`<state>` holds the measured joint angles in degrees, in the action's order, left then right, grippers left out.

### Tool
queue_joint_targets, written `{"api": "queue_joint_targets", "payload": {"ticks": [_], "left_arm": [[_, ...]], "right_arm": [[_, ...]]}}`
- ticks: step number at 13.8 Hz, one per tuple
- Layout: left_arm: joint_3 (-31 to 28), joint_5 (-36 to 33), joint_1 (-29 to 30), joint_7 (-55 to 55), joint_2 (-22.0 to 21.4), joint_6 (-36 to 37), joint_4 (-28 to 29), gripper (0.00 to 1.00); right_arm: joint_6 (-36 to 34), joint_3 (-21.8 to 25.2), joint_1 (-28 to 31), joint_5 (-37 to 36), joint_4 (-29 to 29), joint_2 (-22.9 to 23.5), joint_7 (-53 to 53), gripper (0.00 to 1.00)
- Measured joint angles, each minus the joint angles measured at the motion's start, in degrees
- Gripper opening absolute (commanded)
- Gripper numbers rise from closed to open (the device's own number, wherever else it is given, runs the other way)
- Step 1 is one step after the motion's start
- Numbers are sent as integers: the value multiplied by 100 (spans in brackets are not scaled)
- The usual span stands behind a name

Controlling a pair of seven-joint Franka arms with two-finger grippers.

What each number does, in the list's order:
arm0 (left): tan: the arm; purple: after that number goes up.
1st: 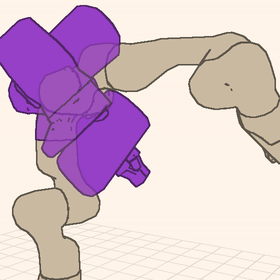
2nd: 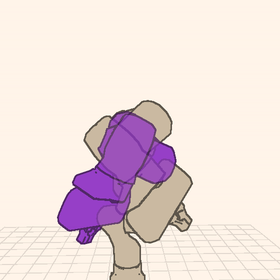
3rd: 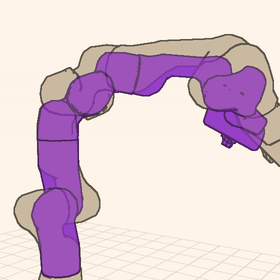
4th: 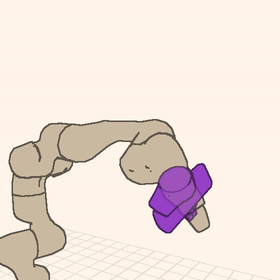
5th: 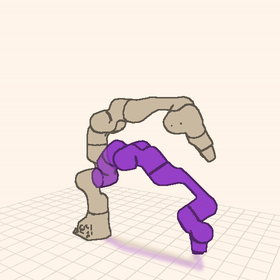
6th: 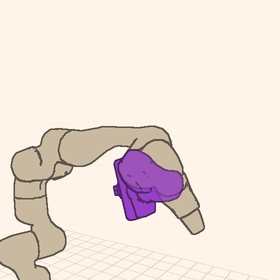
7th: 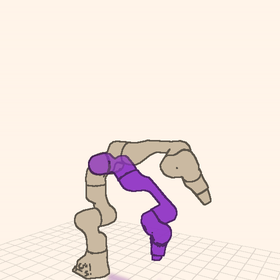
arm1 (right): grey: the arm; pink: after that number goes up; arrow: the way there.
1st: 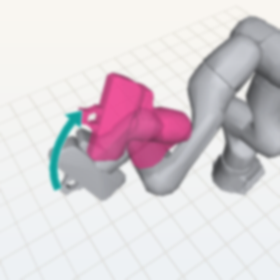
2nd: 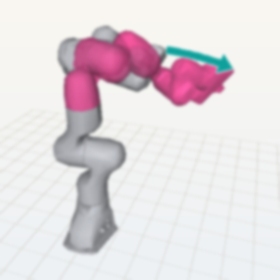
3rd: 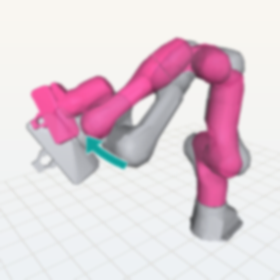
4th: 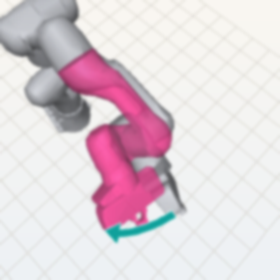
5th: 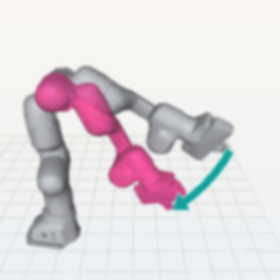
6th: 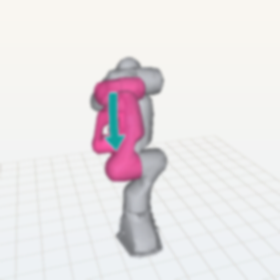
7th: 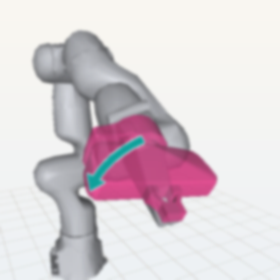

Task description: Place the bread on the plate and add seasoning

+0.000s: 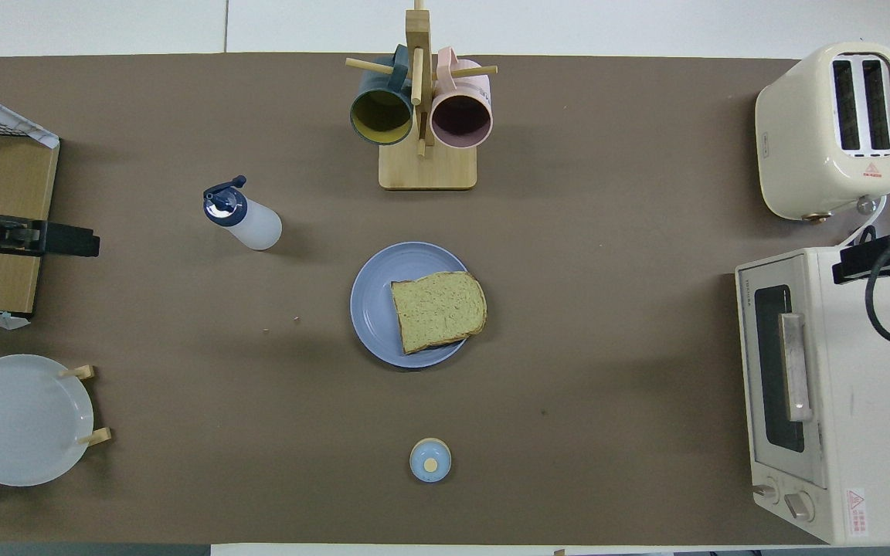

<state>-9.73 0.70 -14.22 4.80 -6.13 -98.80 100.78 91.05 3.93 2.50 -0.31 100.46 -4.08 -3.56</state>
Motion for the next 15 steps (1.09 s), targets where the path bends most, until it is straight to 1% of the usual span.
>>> {"api": "queue_joint_targets", "payload": {"ticks": [1, 3, 4, 5, 7, 10, 12, 15], "left_arm": [[159, -3, 184, 0, 10, 303, -232, 100], [817, -3, 786, 0, 54, 731, -656, 100], [1080, -3, 989, -2, 104, 881, -829, 100], [1225, -3, 1080, -5, 162, 970, -956, 100], [1289, -3, 1098, -5, 268, 961, -1037, 100], [1277, -3, 1089, -5, 320, 769, -781, 100], [1240, -3, 1086, -5, 332, 757, -709, 100], [1211, -3, 1022, -5, 329, 980, -878, 100]], "right_arm": [[0, 0, 0, 0, 0, 0, 0, 100], [0, 0, 0, 0, 0, 0, 0, 100], [0, 0, 0, 0, 0, 0, 0, 100], [0, 0, 0, 0, 0, 0, 0, 100], [0, 0, 0, 0, 0, 0, 0, 100], [0, 0, 0, 0, 0, 0, 0, 100], [0, 0, 0, 0, 0, 0, 0, 100], [0, 0, 0, 0, 0, 0, 0, 100]]}}
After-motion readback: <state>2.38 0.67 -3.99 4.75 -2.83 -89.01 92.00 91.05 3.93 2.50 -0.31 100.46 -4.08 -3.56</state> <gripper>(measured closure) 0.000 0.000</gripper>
